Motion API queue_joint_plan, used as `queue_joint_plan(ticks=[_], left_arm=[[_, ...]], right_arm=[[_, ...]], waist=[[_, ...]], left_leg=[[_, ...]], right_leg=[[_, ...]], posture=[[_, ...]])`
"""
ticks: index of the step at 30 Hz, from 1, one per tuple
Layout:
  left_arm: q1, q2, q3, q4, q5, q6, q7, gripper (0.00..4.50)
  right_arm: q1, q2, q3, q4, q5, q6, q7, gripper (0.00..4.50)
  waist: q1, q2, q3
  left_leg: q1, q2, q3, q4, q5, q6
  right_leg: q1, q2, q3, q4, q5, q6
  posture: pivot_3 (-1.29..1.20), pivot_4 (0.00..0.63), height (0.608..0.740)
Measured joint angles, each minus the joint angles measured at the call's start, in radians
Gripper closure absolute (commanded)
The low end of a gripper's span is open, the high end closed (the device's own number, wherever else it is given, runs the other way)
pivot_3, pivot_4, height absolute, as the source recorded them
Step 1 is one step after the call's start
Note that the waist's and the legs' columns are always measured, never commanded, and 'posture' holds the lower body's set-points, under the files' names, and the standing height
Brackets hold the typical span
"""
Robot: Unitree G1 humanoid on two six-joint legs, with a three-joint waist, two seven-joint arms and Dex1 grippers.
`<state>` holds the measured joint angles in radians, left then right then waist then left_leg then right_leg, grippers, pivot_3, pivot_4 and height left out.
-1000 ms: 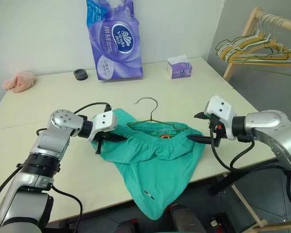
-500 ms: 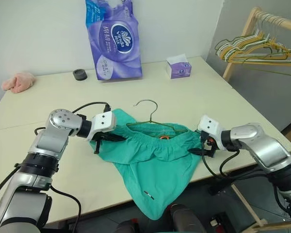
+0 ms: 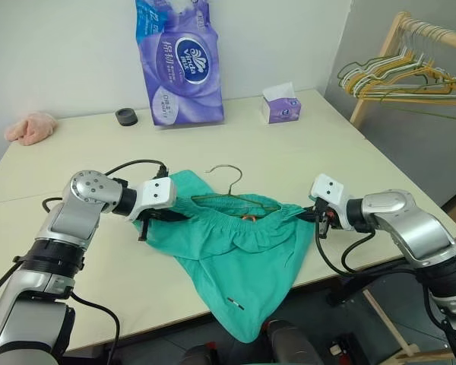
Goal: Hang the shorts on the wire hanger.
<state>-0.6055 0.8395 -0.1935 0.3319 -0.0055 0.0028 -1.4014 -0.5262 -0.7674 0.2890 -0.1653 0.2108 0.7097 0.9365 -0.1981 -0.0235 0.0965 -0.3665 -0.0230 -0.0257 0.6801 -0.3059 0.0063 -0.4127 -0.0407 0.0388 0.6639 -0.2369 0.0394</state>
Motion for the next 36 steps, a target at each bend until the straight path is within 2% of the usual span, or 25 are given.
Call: queue_joint_plan(ticks=[6, 13, 16, 20, 24, 30, 36], left_arm=[[-0.002, -0.003, 0.0, 0.026, 0.027, -0.02, 0.021, 4.5], [-0.004, -0.062, -0.019, 0.025, 0.034, -0.021, 0.045, 4.5], [-0.004, -0.068, -0.021, 0.021, 0.039, -0.014, 0.055, 4.5], [0.007, -0.082, -0.036, 0.006, 0.043, -0.013, 0.062, 4.5], [0.012, -0.088, -0.037, 0.002, 0.043, -0.013, 0.066, 4.5], [0.017, -0.09, -0.037, -0.004, 0.043, -0.013, 0.077, 4.5], [0.026, -0.091, -0.037, -0.011, 0.043, -0.012, 0.078, 4.5]], right_arm=[[-0.022, 0.002, -0.034, -0.076, 0.019, 0.046, 0.0, 4.45], [-0.079, 0.092, 0.011, -0.126, 0.011, 0.07, -0.025, 4.45], [-0.079, 0.081, 0.02, -0.123, 0.004, 0.059, -0.017, 3.54], [-0.064, -0.017, 0.027, -0.184, 0.006, 0.058, 0.037, 2.16], [-0.033, -0.067, 0.026, -0.205, 0.007, 0.064, 0.056, 0.78], [-0.034, -0.083, 0.033, -0.186, -0.02, 0.043, 0.052, 0.78], [-0.057, -0.013, 0.135, -0.036, -0.112, -0.036, 0.047, 0.78]], waist=[[0.0, 0.0, 0.0], [-0.002, -0.001, -0.001], [-0.002, -0.001, -0.001], [-0.001, -0.001, -0.001], [-0.001, -0.001, -0.001], [-0.003, -0.001, -0.001], [-0.007, -0.001, -0.002]], left_leg=[[0.0, 0.0, 0.0, 0.0, 0.0, 0.0], [0.0, 0.0, 0.0, 0.0, 0.0, 0.0], [0.0, 0.0, 0.0, 0.0, 0.0, 0.0], [0.0, -0.001, 0.0, 0.0, 0.0, 0.0], [0.0, 0.0, 0.0, 0.0, 0.0, 0.0], [0.0, 0.0, 0.0, 0.0, 0.0, 0.0], [0.0, 0.0, 0.0, 0.0, 0.0, 0.0]], right_leg=[[0.0, 0.0, 0.0, 0.0, 0.0, 0.0], [0.0, -0.001, 0.0, 0.0, 0.0, 0.0], [0.0, -0.001, 0.0, 0.0, 0.0, 0.0], [0.0, -0.001, 0.0, 0.0, 0.0, 0.0], [0.0, -0.001, -0.001, 0.0, 0.0, 0.0], [0.0, -0.001, -0.001, 0.0, 0.0, 0.0], [0.0, -0.001, -0.001, 0.0, 0.0, 0.0]], posture=[[-0.25, 0.036, 0.74], [-0.25, 0.041, 0.74], [-0.25, 0.043, 0.74], [-0.25, 0.043, 0.74], [-0.26, 0.041, 0.74], [-0.25, 0.034, 0.74], [-0.24, 0.033, 0.74]])
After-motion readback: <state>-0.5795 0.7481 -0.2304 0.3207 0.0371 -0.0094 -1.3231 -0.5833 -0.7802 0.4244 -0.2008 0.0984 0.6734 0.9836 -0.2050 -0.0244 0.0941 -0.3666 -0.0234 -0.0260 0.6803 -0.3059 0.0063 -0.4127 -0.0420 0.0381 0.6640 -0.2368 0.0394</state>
